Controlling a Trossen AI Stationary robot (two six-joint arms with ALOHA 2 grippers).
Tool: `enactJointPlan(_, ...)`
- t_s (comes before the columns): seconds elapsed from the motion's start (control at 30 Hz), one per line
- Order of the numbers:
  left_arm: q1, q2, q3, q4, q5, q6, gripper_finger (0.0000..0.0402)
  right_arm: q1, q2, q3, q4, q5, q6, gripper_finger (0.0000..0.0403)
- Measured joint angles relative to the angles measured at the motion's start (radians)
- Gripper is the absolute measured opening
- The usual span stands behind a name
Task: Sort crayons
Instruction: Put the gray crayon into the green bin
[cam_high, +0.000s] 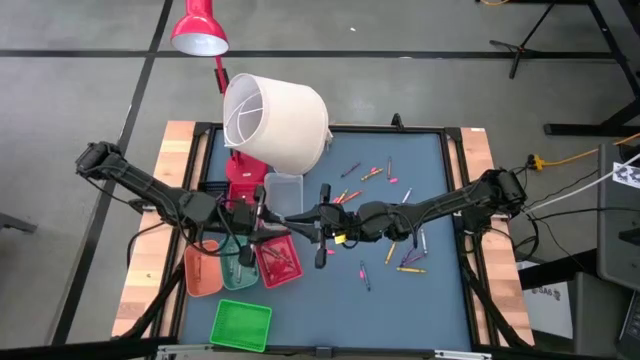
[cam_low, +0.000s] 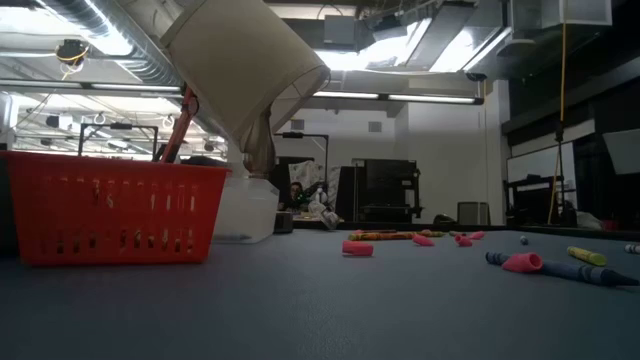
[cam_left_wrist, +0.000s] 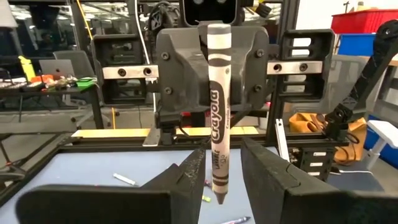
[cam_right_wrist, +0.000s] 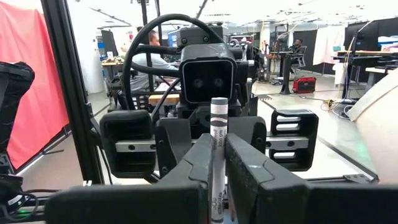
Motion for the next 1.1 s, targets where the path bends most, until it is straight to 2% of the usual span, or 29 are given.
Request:
enactJointPlan(0.43,-0.001,0.0,0.0,-0.028,0.0,-0.008,0.0011,0.0,0.0,0.0,-0.05,-0.002,0.0,0.0033)
enactJointPlan(0.67,-0.001,0.0,0.0,-0.118,0.0,-0.083,0.0008,0.0,0.0,0.0,-0.132,-0.001,0.0,0.0036)
enactJointPlan(0.9,-0.002,0.0,0.0,-0.272,0.02,-0.228,0.0011,0.0,0.0,0.0,-0.269,0.0,0.015,0.0098)
enactJointPlan(1.1,-0.03,0.0,0.0,-0.503,0.167,-0.468,0.0011,0.003,0.0,0.0,-0.526,-0.006,0.128,0.0135)
